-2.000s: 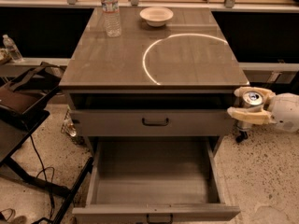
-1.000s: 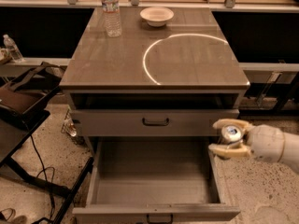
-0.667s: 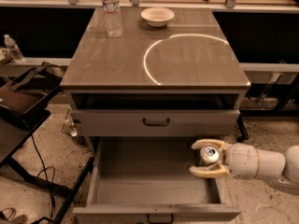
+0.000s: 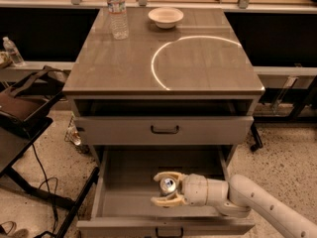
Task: Place redbull can into middle drawer
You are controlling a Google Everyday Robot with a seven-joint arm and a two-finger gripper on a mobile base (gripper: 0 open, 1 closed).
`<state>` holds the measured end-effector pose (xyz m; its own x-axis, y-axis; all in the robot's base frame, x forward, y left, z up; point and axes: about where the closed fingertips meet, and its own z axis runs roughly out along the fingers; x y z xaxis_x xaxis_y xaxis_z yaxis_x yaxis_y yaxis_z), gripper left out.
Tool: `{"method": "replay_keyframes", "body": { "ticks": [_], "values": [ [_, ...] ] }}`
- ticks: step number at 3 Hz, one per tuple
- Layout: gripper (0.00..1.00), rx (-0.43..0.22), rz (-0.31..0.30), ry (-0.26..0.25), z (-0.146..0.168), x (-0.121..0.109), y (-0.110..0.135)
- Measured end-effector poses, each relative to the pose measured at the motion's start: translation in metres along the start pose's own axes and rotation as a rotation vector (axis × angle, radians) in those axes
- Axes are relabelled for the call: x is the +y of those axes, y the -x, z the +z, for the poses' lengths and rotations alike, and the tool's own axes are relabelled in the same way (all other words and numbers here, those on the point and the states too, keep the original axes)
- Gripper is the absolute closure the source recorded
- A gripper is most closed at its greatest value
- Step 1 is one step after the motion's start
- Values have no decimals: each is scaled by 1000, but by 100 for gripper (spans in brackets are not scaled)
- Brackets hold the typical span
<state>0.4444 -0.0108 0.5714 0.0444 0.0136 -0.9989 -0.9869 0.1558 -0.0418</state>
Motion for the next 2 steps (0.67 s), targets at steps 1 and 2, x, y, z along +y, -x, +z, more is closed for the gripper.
{"method": "replay_keyframes", "body": {
  "ticks": [1,2],
  "values": [
    [100,0,0,0,0,0,0],
    [100,-17,-1,26,16,-14,-12]
  ]
}}
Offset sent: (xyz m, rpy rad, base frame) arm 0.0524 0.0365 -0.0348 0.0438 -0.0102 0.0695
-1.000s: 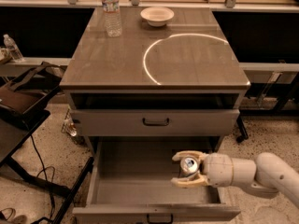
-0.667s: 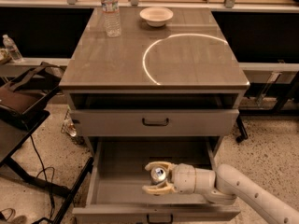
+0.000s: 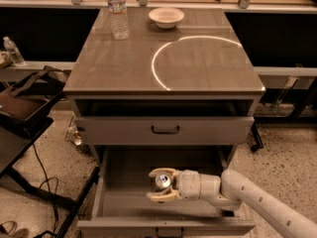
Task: Place redbull can into middle drawer
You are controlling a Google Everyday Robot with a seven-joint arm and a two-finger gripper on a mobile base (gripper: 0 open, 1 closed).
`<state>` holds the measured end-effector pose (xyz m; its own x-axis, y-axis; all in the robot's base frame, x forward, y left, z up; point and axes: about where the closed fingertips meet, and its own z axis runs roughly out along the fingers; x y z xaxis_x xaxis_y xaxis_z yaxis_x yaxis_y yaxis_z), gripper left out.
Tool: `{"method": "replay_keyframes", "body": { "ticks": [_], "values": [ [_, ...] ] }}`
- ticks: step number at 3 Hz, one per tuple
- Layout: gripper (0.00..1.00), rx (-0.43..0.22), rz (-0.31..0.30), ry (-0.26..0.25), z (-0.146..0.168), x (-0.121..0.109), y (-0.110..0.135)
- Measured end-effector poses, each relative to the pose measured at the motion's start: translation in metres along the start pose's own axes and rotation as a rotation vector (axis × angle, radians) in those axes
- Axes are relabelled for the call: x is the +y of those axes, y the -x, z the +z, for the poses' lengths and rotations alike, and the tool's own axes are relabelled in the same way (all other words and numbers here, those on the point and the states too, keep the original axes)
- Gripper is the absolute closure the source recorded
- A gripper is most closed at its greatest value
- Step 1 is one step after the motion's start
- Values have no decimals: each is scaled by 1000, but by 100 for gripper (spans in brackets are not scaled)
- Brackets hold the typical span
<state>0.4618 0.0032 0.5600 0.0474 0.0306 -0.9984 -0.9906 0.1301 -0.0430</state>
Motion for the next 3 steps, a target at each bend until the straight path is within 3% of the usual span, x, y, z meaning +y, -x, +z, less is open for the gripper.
{"method": "replay_keyframes", "body": {
  "ticks": [2,3],
  "values": [
    [100,48,-21,90,51,-55,-67],
    [100,50,-69,108,64,-63,-85]
  ]
}}
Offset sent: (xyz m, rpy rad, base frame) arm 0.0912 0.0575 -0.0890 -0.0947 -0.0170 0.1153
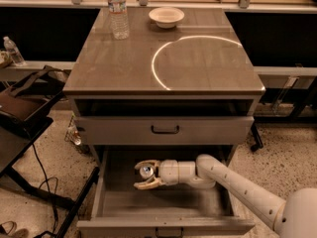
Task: Place redbull can into middle drawer
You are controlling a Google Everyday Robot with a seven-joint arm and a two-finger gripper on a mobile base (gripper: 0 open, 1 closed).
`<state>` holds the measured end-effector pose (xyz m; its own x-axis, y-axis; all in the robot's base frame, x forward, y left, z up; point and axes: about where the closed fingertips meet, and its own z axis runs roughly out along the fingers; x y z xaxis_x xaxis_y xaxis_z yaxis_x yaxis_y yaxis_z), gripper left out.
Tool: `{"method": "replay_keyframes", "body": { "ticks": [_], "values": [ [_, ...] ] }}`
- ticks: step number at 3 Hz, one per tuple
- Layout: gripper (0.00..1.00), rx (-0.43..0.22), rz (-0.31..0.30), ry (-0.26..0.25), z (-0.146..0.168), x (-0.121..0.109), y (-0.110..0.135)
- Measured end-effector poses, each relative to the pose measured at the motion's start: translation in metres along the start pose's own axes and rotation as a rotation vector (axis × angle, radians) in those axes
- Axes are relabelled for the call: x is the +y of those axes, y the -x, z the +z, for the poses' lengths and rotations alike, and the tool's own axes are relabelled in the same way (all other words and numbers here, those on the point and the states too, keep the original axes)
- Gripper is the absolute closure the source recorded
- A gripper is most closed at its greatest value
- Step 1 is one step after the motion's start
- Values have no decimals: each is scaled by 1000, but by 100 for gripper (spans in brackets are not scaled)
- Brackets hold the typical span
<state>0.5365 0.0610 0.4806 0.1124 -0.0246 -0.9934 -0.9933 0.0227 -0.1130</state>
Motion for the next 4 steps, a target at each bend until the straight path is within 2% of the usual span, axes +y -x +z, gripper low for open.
{"method": "replay_keyframes", "body": {
  "ticks": [1,2,3,4],
  "values": [
    [100,-5,-34,31,22,-1,-27],
    [100,11,-16,68,39,2,-46],
    [84,11,-16,68,39,1,-39],
    [60,11,-16,68,39,1,-38]
  ]
}}
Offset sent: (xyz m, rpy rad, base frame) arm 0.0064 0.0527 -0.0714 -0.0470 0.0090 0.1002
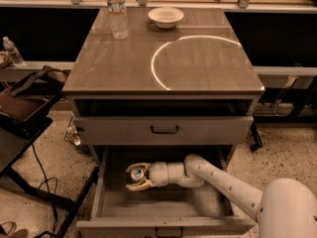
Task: Place redbull can into middle drawer
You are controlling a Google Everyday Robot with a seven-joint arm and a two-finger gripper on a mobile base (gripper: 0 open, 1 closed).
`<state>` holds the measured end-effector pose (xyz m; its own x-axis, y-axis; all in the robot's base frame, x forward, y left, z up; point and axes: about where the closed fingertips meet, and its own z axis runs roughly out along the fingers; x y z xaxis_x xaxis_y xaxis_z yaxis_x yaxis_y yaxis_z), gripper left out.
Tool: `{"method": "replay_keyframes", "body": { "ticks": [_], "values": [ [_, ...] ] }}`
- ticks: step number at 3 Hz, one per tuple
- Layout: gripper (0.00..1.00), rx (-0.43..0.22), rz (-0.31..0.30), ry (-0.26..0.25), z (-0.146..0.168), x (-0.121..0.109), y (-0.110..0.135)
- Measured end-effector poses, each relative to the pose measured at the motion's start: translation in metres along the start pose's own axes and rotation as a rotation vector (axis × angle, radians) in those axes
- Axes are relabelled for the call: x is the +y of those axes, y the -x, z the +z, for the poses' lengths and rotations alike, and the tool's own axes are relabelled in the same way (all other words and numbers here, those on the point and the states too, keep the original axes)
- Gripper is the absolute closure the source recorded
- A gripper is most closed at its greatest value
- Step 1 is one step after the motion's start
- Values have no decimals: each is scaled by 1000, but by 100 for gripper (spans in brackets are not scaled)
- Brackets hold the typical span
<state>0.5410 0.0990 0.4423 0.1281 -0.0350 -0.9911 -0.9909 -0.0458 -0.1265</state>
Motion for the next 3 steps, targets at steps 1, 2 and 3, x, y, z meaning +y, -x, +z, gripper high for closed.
{"method": "replay_keyframes", "body": {
  "ticks": [1,2,3],
  "values": [
    [36,-2,1,4,2,1,0],
    [13,-5,1,8,5,2,1],
    [0,-7,2,11,7,3,1]
  ]
}}
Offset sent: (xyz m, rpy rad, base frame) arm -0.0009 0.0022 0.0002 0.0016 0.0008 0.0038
